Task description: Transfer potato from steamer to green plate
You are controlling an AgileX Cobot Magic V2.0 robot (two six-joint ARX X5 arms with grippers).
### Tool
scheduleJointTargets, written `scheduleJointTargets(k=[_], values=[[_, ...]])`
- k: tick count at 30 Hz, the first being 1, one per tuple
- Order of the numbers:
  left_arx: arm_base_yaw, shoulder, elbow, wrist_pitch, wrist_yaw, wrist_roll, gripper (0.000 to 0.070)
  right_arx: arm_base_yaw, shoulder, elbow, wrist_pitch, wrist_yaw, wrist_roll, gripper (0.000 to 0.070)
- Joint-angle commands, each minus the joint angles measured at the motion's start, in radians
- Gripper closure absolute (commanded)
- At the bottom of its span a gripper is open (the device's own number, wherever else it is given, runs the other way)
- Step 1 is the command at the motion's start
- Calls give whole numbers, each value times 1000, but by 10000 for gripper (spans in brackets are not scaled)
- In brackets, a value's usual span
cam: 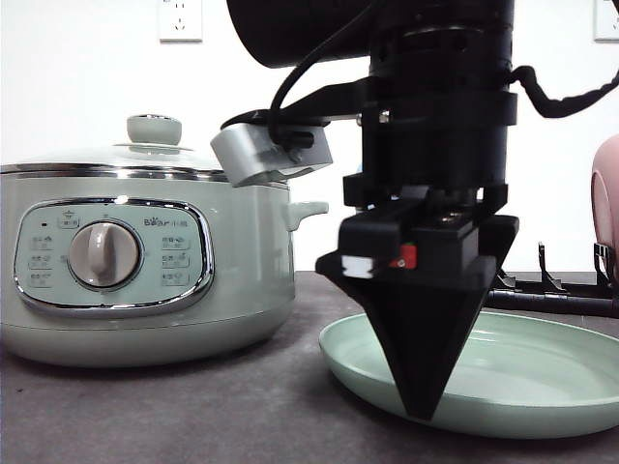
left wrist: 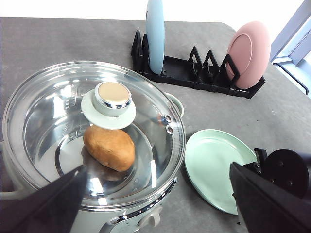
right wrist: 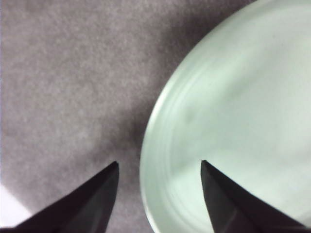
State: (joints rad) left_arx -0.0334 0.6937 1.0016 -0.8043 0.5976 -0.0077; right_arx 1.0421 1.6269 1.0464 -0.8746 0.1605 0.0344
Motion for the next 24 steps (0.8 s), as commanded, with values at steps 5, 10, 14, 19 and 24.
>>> scheduleJointTargets(k=[5, 10, 14, 19, 24], values=[[-2, 5, 24, 10, 3, 18, 104, 2, -64, 67, -10, 5, 6, 355], [-2, 5, 24, 10, 2, 18, 104, -30, -167, 131, -7, 3, 4, 355], [-2, 5, 24, 10, 3, 18, 105, -75, -247, 180, 14, -31, -10, 355], [-2, 5, 24, 10, 2, 18, 104, -156, -329, 239, 58, -183, -14, 355], [-2, 5, 24, 10, 2, 16, 104, -235, -382, 264, 108, -406, -13, 355]])
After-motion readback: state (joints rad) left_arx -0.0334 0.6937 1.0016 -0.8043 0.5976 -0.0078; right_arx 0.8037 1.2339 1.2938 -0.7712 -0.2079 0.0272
